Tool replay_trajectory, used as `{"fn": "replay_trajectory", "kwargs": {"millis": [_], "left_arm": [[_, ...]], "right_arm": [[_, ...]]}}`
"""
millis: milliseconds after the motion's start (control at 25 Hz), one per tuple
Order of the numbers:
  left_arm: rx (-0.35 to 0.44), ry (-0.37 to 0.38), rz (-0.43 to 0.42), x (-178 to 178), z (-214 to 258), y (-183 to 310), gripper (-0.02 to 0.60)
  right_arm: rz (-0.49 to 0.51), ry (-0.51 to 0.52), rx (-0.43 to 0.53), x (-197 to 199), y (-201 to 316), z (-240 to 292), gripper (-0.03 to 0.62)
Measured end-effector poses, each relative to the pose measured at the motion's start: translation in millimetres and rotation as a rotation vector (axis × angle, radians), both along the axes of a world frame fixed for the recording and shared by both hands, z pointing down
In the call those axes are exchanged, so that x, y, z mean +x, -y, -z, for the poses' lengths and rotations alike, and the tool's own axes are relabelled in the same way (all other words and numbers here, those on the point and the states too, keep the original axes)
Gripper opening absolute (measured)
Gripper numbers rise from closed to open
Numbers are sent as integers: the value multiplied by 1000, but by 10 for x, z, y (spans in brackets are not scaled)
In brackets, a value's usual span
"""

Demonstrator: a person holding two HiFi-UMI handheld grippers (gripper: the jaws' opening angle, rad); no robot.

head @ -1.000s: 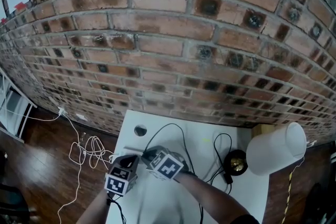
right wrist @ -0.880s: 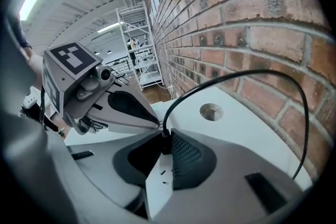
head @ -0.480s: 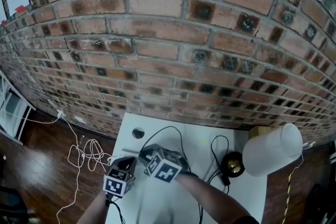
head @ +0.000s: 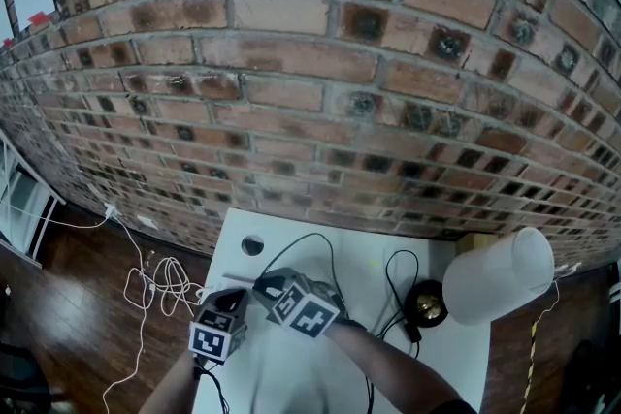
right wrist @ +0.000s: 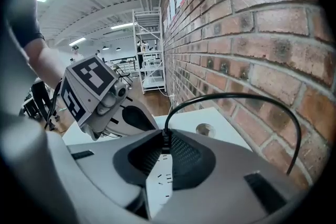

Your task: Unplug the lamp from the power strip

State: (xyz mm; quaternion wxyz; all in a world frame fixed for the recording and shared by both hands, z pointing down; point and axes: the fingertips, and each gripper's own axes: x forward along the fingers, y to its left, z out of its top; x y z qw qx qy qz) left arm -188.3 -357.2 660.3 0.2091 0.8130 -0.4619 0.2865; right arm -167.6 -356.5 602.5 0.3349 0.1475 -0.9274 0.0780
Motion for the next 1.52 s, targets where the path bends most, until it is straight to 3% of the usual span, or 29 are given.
{"fn": "replay_trajectory", "kwargs": {"millis": [600,1520], "left_arm": [[10,12,1,-1,2,3,18],[1,8,-28,2,-16,-14,18]], "right_arm": [[-37,27,9,33,93,100,48],[-237,21,-75,451,524,-315,49]]}}
